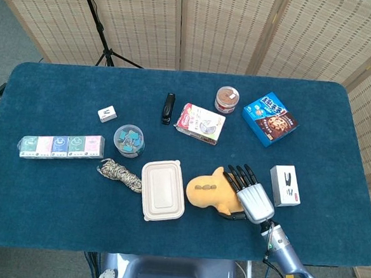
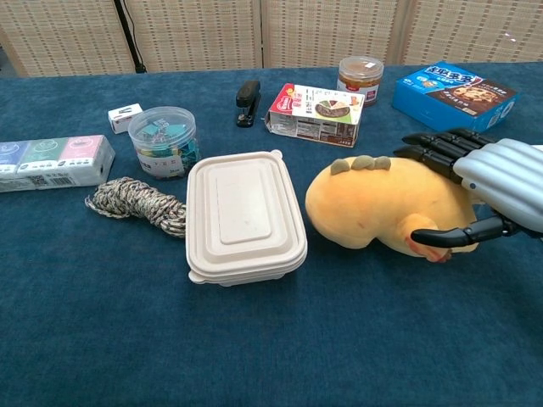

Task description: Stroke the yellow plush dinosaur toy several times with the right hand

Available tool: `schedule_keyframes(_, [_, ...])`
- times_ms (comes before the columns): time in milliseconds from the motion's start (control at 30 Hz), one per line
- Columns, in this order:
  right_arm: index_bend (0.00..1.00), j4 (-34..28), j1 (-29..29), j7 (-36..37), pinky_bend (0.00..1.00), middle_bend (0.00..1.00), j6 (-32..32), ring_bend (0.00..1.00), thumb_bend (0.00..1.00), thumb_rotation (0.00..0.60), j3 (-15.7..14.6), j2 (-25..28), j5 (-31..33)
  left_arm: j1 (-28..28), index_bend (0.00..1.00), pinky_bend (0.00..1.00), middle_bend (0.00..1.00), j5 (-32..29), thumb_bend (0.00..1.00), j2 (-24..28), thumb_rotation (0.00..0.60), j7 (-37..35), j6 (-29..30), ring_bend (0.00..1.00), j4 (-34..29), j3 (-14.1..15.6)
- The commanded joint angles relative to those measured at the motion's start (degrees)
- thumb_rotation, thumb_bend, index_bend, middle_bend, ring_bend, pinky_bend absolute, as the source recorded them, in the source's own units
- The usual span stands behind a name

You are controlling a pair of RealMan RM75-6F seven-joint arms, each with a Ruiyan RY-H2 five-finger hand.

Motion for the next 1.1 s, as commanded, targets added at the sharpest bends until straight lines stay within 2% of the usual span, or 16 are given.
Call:
schedule_keyframes(33, [0.00, 0.0, -0.5, -0.1, 0.00, 0.00, 0.2, 0.00, 0.00, 0.000, 0.2, 0.6, 0.6, 0.0, 0.00, 0.00, 0.00, 0.0, 0.00, 0.0, 0.600, 0.0, 0.0, 0.00, 0.0, 0.0])
schedule_keyframes(267, [0.00, -1.9, -0.5, 1.1, 0.00, 0.00, 0.3, 0.00, 0.00, 0.000, 1.0, 2.1, 0.8, 0.0, 0.00, 0.00, 0.00, 0.0, 0.00, 0.1, 0.600, -0.2, -0.1, 0.00, 0.0, 0.0])
schedule_keyframes(533, [0.00, -8.8, 3.4, 1.6, 0.00, 0.00, -0.3, 0.00, 0.00, 0.000, 3.5, 2.9, -1.9, 0.2, 0.00, 0.00, 0.00, 0.3, 0.00, 0.3, 0.600, -0.8, -0.1, 0.00, 0.1, 0.1])
schedule_keyframes(667, [0.00, -10.6, 5.0, 0.9, 0.00, 0.00, -1.9, 0.00, 0.00, 0.000, 3.2, 1.7, -3.2, 0.2, 0.00, 0.00, 0.00, 0.4, 0.00, 0.3, 0.600, -1.1, -0.1, 0.00, 0.3, 0.1])
schedule_keyframes(833, [0.00, -9.8, 6.6, -0.3, 0.00, 0.00, -4.4, 0.00, 0.00, 0.000, 2.9, -1.5, -3.5, 0.2, 0.00, 0.00, 0.00, 0.6, 0.00, 0.4, 0.600, -1.3, -0.1, 0.00, 0.4, 0.2])
schedule_keyframes(1100, [0.00, -4.4, 7.7, -2.0, 0.00, 0.00, -5.6, 0.00, 0.00, 0.000, 2.9, -5.6, -3.2, 0.3, 0.00, 0.00, 0.00, 0.6, 0.00, 0.5, 0.600, -1.9, -0.2, 0.00, 0.6, 0.2])
